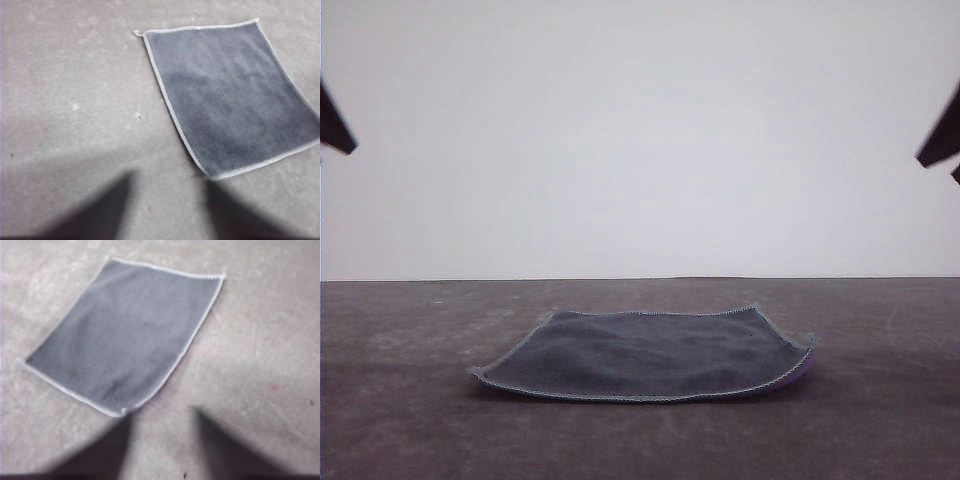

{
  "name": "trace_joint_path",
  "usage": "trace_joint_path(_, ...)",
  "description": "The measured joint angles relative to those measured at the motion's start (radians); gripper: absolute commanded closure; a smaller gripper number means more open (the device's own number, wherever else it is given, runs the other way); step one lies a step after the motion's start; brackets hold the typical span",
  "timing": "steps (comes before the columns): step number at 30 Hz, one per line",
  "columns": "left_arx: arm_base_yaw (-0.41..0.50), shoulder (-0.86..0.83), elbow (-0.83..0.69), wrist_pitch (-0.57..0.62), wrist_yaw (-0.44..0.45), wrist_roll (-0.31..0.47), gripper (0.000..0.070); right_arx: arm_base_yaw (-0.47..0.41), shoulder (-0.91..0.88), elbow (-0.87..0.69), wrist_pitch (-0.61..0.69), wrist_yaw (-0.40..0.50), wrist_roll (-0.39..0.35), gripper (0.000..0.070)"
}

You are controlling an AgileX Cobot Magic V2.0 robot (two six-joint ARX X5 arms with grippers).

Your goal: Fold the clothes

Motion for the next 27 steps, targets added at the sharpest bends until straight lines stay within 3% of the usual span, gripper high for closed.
trace_joint_path(6,-0.001,0.001,0.0,0.0,0.002,-0.058,0.023,0.0,0.002,0.0,0.007,0.002,0.009,0.0231)
trace_joint_path(11,-0.001,0.045,0.0,0.007,0.06,-0.158,0.023,-0.003,0.053,0.0,0.02,-0.002,0.098,0.0231)
trace_joint_path(16,-0.001,0.135,0.0,0.047,0.132,-0.195,0.023,-0.017,0.159,0.0,0.06,-0.051,0.18,0.0231)
trace_joint_path(27,0.045,0.445,0.001,0.348,0.344,-0.285,0.0231,-0.085,0.46,0.0,0.331,-0.239,0.27,0.0231)
